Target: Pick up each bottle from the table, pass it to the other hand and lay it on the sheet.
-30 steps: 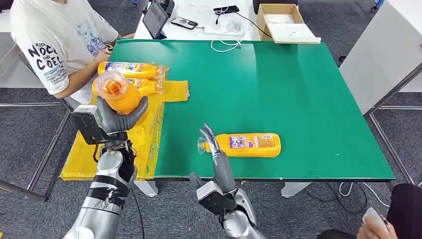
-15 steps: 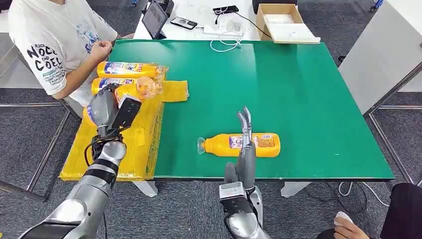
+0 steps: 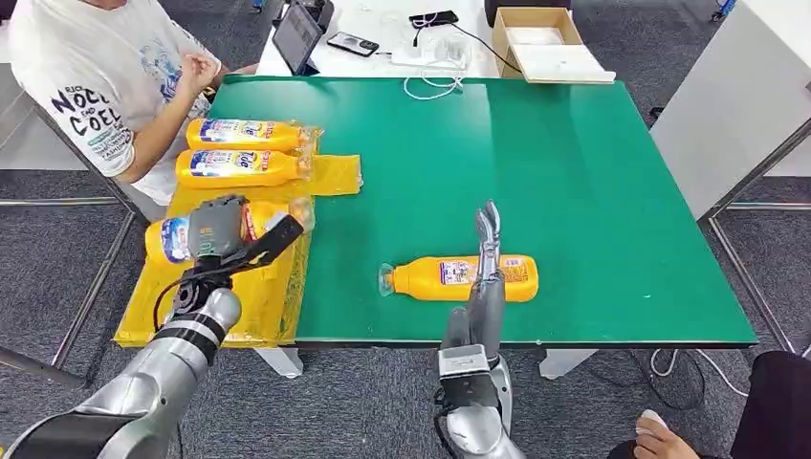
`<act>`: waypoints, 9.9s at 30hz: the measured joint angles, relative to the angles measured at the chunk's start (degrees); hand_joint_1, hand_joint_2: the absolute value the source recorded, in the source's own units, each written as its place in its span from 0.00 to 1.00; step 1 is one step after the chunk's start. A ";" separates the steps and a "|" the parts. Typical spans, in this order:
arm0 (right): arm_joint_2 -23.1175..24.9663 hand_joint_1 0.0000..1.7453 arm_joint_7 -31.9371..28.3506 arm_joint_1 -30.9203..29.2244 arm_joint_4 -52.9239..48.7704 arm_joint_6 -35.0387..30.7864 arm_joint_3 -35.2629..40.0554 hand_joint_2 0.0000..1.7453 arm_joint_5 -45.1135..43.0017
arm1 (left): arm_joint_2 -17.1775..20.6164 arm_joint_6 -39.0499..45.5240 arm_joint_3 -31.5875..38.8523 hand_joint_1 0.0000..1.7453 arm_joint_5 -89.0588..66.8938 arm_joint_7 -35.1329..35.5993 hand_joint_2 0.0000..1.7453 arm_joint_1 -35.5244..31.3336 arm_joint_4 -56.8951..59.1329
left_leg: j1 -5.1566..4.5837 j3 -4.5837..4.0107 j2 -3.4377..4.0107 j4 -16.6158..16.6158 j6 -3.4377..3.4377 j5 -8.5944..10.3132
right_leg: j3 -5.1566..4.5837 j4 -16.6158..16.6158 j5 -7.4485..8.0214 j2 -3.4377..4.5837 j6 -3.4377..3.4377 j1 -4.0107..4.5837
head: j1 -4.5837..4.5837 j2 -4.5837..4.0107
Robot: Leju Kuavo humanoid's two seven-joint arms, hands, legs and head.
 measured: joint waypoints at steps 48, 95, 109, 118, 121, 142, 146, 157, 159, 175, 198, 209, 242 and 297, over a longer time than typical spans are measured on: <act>1.84 0.00 2.47 -1.00 8.74 5.97 -3.91 1.00 3.50 | -3.26 -13.37 19.84 0.00 32.48 -26.94 1.00 1.10 3.29 | -0.01 0.71 -0.20 -0.03 0.00 0.03 | 0.72 -0.02 0.00 -0.13 -0.01 -0.01 | -0.02 0.00; -16.92 0.00 25.88 -30.69 45.81 38.51 -6.77 1.00 22.16 | -11.28 -8.50 3.48 0.00 44.64 -31.50 1.00 18.13 -21.10 | -0.12 0.35 -0.21 0.02 0.13 0.07 | 0.43 -0.03 0.04 -0.13 0.08 -0.09 | -0.02 0.00; -17.40 0.00 25.73 -32.17 48.24 38.97 -5.18 1.00 21.68 | -11.28 -8.50 3.26 0.00 44.66 -31.50 1.00 17.58 -19.33 | -0.14 0.51 -0.23 0.03 0.14 0.08 | 0.59 -0.04 0.05 -0.14 0.09 -0.11 | -0.02 0.00; -21.90 0.00 29.86 -33.91 47.82 43.93 -0.94 1.00 18.91 | -11.30 -8.56 3.19 0.00 45.82 -31.41 1.00 17.15 -18.01 | -0.15 0.58 -0.31 0.04 0.16 0.09 | 0.72 -0.05 0.04 -0.17 0.09 -0.13 | -0.02 0.00; -24.34 0.00 33.42 -34.16 47.47 45.44 1.92 1.00 20.00 | -11.43 -8.70 3.15 0.00 45.93 -31.04 1.00 17.16 -17.60 | -0.17 0.55 -0.36 0.04 0.18 0.10 | 0.75 -0.06 0.05 -0.21 0.10 -0.15 | 0.00 0.00; -27.65 1.00 37.75 -34.58 46.95 42.07 12.20 1.00 19.87 | -11.91 -8.41 2.19 0.00 46.41 -30.17 1.00 17.18 -17.16 | -0.15 0.58 -0.19 0.04 0.19 0.08 | 0.70 -0.05 0.09 -0.11 0.16 -0.10 | -0.02 0.00; -25.99 1.00 36.28 -32.96 46.99 36.14 12.13 1.00 20.65 | -11.91 -8.26 2.19 0.00 46.21 -29.88 1.00 17.23 -17.16 | -0.14 0.63 -0.07 0.04 0.17 0.06 | 0.67 -0.05 0.10 -0.01 0.16 -0.09 | -0.02 0.00; -23.15 1.00 35.04 -31.17 46.93 33.29 10.21 1.00 20.98 | -11.91 -8.26 2.21 0.00 45.75 -29.84 1.00 17.41 -17.16 | -0.07 0.69 0.00 0.04 0.16 0.07 | 0.73 -0.05 0.10 0.02 0.15 -0.05 | -0.02 0.00; -22.91 1.00 33.90 -30.48 46.69 31.84 9.53 1.00 20.96 | -11.91 -8.26 2.21 0.00 45.73 -29.84 1.00 17.42 -17.16 | -0.07 0.69 0.00 0.04 0.16 0.07 | 0.74 -0.05 0.10 0.01 0.15 -0.05 | 0.00 0.00; -10.27 1.00 20.74 -7.62 10.01 5.13 -15.08 1.00 16.72 | -12.96 -22.40 2.47 0.00 54.65 -22.56 1.00 21.74 -22.56 | -0.03 0.05 -0.26 0.02 0.15 0.06 | 0.20 -0.03 0.04 -0.10 0.11 -0.07 | -0.02 0.00; -6.01 1.00 8.41 -1.79 2.40 4.37 -20.46 1.00 15.81 | -13.29 -55.04 3.44 0.00 86.48 -12.86 1.00 23.86 -26.03 | -0.12 0.04 -0.24 0.02 0.15 0.06 | 0.18 -0.04 0.05 -0.09 0.13 -0.09 | -0.02 0.00; -2.12 1.00 3.91 2.30 14.64 7.01 -9.60 1.00 18.52 | -12.88 -62.68 -4.00 0.00 97.57 -9.84 1.00 28.59 -39.65 | -0.04 -0.01 -0.25 -0.01 0.11 0.03 | 0.12 -0.03 0.00 -0.10 0.09 -0.03 | -0.04 0.00; -0.31 1.00 4.31 2.29 14.99 7.12 -11.76 1.00 12.61 | -12.42 -58.57 -6.64 0.00 95.52 -10.49 1.00 31.47 -46.84 | -0.06 0.00 -0.24 -0.01 0.11 0.04 | 0.12 -0.04 0.02 -0.10 0.11 -0.06 | -0.02 0.00; 3.02 1.00 8.52 -7.06 35.13 7.87 -3.30 1.00 20.28 | -11.35 -52.65 -11.52 0.00 83.57 -10.56 1.00 29.11 -39.02 | -0.06 0.01 -0.21 0.00 0.11 0.05 | 0.11 -0.04 0.03 -0.08 0.11 -0.07 | -0.02 0.00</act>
